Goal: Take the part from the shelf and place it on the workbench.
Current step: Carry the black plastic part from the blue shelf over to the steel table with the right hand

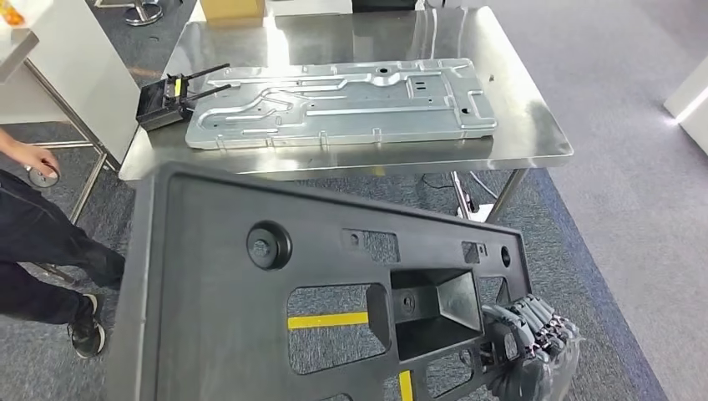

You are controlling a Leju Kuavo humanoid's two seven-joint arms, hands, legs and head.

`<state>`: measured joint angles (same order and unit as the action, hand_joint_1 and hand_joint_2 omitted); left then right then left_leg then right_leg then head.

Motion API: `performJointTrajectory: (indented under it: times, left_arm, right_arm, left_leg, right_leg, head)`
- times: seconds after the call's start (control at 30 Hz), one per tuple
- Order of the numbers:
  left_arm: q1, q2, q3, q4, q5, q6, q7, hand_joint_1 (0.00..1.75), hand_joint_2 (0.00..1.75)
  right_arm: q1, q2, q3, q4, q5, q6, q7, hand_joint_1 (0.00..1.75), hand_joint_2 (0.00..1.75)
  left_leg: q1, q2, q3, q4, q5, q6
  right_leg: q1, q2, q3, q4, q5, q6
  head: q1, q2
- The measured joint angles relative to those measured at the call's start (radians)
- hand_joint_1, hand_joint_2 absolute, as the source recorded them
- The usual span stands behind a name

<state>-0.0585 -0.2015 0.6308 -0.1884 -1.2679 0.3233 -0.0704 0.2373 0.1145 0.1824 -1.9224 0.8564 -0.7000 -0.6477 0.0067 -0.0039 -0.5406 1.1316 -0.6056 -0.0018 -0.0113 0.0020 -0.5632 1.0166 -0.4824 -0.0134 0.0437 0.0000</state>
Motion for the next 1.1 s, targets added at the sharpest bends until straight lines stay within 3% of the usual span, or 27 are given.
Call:
performJointTrajectory:
  times: [0.07,0.1,0.13,0.23,0.27,0.3,0.4,0.47,0.5,0.57,0.6,0.63,0.67,0.73,0.77,0.8,0.87,0.97,1.0,1.1]
  left_arm:
    - [0.0,-0.002,0.0,0.0,-0.005,0.003,0.01,0.0,1.75]
    - [0.001,-0.002,-0.001,0.0,-0.006,0.003,0.01,0.0,1.75]
    - [0.003,-0.002,-0.001,0.0,-0.005,0.0,0.005,0.0,1.75]
    - [0.007,-0.001,0.0,0.0,0.001,-0.013,-0.025,0.0,1.75]
    - [0.007,-0.001,0.0,0.0,0.002,-0.016,-0.03,0.0,1.75]
    - [0.007,-0.001,0.0,0.0,0.002,-0.016,-0.031,0.0,1.75]
    - [0.005,-0.002,0.0,0.0,0.001,-0.004,-0.013,0.0,1.75]
    - [0.006,-0.004,0.0,0.0,-0.001,0.006,0.005,0.0,1.75]
    - [0.005,-0.006,0.0,0.0,-0.002,0.009,0.01,0.0,1.75]
    - [0.004,-0.007,0.0,0.0,-0.003,0.011,0.015,0.0,1.75]
    - [0.005,-0.007,0.0,0.0,-0.004,0.012,0.017,0.0,1.75]
    - [0.005,-0.007,0.0,0.0,-0.005,0.014,0.021,0.0,1.75]
    - [0.006,-0.007,0.0,0.0,-0.007,0.016,0.027,0.0,1.75]
    - [0.007,-0.009,0.0,0.0,-0.01,0.024,0.043,0.0,1.75]
    - [0.006,-0.01,0.0,0.0,-0.012,0.029,0.053,0.0,1.75]
    - [0.005,-0.011,0.0,0.0,-0.012,0.032,0.059,0.0,1.75]
    - [0.003,-0.012,0.0,0.0,-0.008,0.027,0.041,0.0,1.75]
    - [-0.001,-0.002,0.004,0.0,0.012,-0.062,-0.057,0.0,1.75]
    - [-0.003,0.009,0.007,0.0,0.017,-0.114,-0.089,0.0,1.75]
    - [-0.008,0.04,0.015,-0.002,0.025,-0.186,-0.133,0.0,1.75]
  right_arm:
    - [-0.006,-0.005,0.002,0.0,-0.003,0.0,0.0,1.75,1.75]
    - [-0.007,-0.008,0.004,0.0,-0.004,0.0,0.0,1.75,1.75]
    - [-0.008,-0.01,0.005,0.0,-0.005,0.0,0.0,1.75,1.75]
    - [-0.01,-0.014,0.007,0.0,-0.005,0.0,0.0,1.75,1.75]
    - [-0.012,-0.015,0.007,0.0,-0.005,0.0,0.0,1.75,1.75]
    - [-0.013,-0.016,0.007,0.0,-0.005,0.0,0.0,1.75,1.75]
    - [-0.017,-0.021,0.007,-0.001,-0.007,0.0,0.0,1.75,1.75]
    - [-0.021,-0.026,0.006,-0.004,-0.009,0.0,0.0,1.75,1.75]
    - [-0.022,-0.029,0.006,-0.006,-0.01,0.0,0.0,1.75,1.75]
    - [-0.023,-0.034,0.006,-0.006,-0.012,0.0,0.0,1.75,1.75]
    - [-0.023,-0.037,0.006,-0.006,-0.013,0.0,0.0,1.75,1.75]
    - [-0.023,-0.039,0.006,-0.006,-0.013,0.0,0.0,1.75,1.75]
    - [-0.023,-0.041,0.006,-0.006,-0.013,0.0,0.0,1.75,1.75]
    - [-0.023,-0.045,0.004,-0.006,-0.015,0.0,0.0,1.75,1.75]
    - [-0.022,-0.047,0.003,-0.007,-0.017,0.0,0.0,1.75,1.75]
    - [-0.022,-0.049,0.0,-0.009,-0.019,0.0,0.0,1.75,1.75]
    - [-0.019,-0.052,-0.006,-0.012,-0.022,0.0,0.0,1.75,1.75]
    - [-0.02,-0.052,-0.01,-0.014,-0.009,0.0,0.0,1.75,1.75]
    - [-0.025,-0.05,-0.01,-0.012,0.001,0.0,0.0,1.75,1.75]
    - [-0.037,-0.042,-0.009,-0.008,0.027,0.0,0.0,1.75,1.75]
  left_leg:
    - [0.0,0.0,-0.087,0.139,-0.042,-0.005]
    - [0.0,0.0,-0.117,0.174,-0.037,-0.005]
    - [0.0,0.0,-0.13,0.169,-0.008,-0.003]
    - [-0.005,0.0,-0.087,-0.003,0.134,0.013]
    - [-0.008,0.0,-0.069,-0.052,0.155,0.019]
    - [-0.012,0.0,-0.061,-0.077,0.158,0.025]
    - [-0.011,-0.001,-0.049,-0.098,0.146,0.037]
    - [-0.004,-0.001,-0.032,-0.114,0.143,0.047]
    - [-0.001,0.0,-0.023,-0.119,0.141,0.051]
    - [-0.001,0.0,-0.01,-0.122,0.13,0.057]
    - [0.0,0.0,-0.003,-0.122,0.124,0.056]
    - [0.0,-0.001,0.006,-0.121,0.117,0.055]
    - [0.001,-0.001,0.017,-0.121,0.108,0.052]
    - [0.004,-0.002,0.04,-0.12,0.089,0.044]
    - [0.003,-0.003,0.048,-0.118,0.08,0.038]
    - [0.002,-0.003,0.052,-0.118,0.073,0.032]
    - [-0.001,-0.003,0.055,-0.121,0.064,0.021]
    - [0.002,-0.001,0.052,-0.097,0.043,0.004]
    - [0.003,0.0,0.032,-0.053,0.022,-0.001]
    - [0.004,0.0,-0.085,0.148,-0.043,-0.007]
  right_leg:
    - [0.002,-0.002,0.012,0.0,-0.012,-0.006]
    - [0.003,-0.002,0.02,0.0,-0.019,-0.007]
    - [0.004,0.0,0.03,0.0,-0.026,-0.007]
    - [0.008,0.003,0.063,0.0,-0.054,-0.002]
    - [0.009,0.004,0.068,0.0,-0.061,0.002]
    - [0.009,0.004,0.067,0.001,-0.065,0.006]
    - [0.008,0.003,0.072,-0.005,-0.073,0.021]
    - [0.009,0.002,0.06,0.033,-0.094,0.031]
    - [0.007,0.001,0.033,0.084,-0.115,0.035]
    - [0.002,0.001,-0.051,0.219,-0.157,0.043]
    - [-0.002,0.001,-0.09,0.268,-0.16,0.046]
    - [-0.005,0.001,-0.114,0.283,-0.142,0.049]
    - [-0.008,0.0,-0.117,0.258,-0.103,0.051]
    - [-0.012,-0.001,-0.082,0.137,-0.007,0.052]
    - [-0.01,-0.002,-0.061,0.083,0.02,0.05]
    - [-0.008,-0.002,-0.047,0.05,0.028,0.045]
    - [-0.002,0.0,-0.039,0.034,0.013,0.03]
    - [-0.005,0.001,-0.027,0.023,0.004,0.008]
    - [-0.007,0.0,-0.02,0.019,0.001,0.001]
    - [-0.003,-0.003,-0.001,0.017,-0.014,-0.01]
  head:
    - [0.0,0.0]
    - [0.0,0.0]
    - [0.0,0.0]
    - [0.001,0.0]
    - [0.001,0.0]
    - [0.001,0.0]
    - [0.001,0.0]
    - [0.002,0.0]
    - [0.003,0.0]
    - [0.003,0.0]
    - [0.003,0.0]
    - [0.003,0.0]
    - [0.003,0.0]
    - [0.004,0.0]
    - [0.004,0.0]
    - [0.004,0.0]
    - [0.005,0.0]
    - [0.004,0.0]
    - [0.004,0.0]
    - [0.004,0.0]
